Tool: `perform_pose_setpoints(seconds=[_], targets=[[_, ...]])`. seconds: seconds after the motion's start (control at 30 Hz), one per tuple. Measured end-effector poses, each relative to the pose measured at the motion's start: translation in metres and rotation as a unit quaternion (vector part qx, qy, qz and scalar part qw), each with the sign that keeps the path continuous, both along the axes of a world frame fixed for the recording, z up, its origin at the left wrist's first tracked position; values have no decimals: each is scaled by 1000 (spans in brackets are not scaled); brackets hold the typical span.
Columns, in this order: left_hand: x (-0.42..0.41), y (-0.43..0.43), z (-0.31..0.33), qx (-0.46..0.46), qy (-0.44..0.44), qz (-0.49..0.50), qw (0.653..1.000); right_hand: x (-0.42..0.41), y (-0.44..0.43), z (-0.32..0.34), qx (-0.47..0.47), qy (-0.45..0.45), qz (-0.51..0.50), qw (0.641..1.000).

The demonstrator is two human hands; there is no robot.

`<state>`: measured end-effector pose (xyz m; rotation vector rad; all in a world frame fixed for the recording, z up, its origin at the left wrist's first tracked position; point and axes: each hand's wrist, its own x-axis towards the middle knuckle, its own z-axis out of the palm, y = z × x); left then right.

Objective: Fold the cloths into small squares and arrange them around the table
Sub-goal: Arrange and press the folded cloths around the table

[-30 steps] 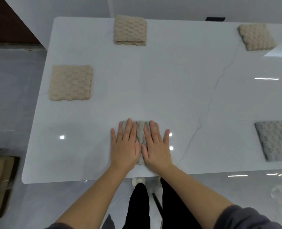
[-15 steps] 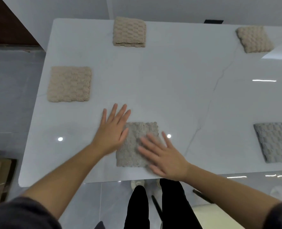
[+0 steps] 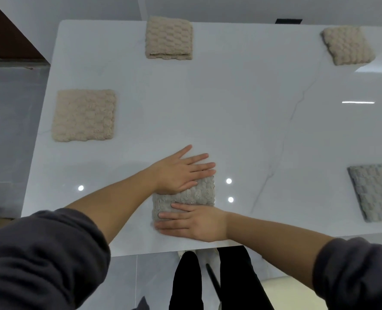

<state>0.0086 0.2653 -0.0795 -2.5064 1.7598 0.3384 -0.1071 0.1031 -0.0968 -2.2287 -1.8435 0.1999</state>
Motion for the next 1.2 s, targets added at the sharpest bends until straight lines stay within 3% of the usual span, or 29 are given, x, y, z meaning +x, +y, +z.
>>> perform_pose_setpoints(seconds=[0.2, 0.3, 0.4, 0.47, 0.6, 0.83, 0.97, 1.07, 1.2], targets=[[0, 1, -5, -20, -4, 25, 999, 1, 3, 6, 23, 52, -21, 998], [-10, 10, 7, -51, -2, 142, 989, -7, -8, 15, 29, 80, -87, 993], [-38, 30, 22, -94, 15, 302, 949, -8, -33, 21, 38, 54, -211, 975], [-65, 35, 27, -118, 17, 353, 928, -8, -37, 21, 19, 28, -306, 952], [-104, 23, 13, -64, 26, 350, 934, -12, -16, 14, -56, 23, -420, 905], [-105, 19, 14, 31, 20, 359, 933, -11, -19, 17, -105, 64, -418, 900], [-107, 1, 34, 25, 21, 398, 917, -13, -44, 35, -78, 106, -492, 860], [-110, -30, 45, 9, 59, 400, 915, -16, -80, 42, -99, 131, -550, 819], [-103, -89, 52, 12, 79, 382, 921, -12, -140, 47, -140, 136, -578, 792]])
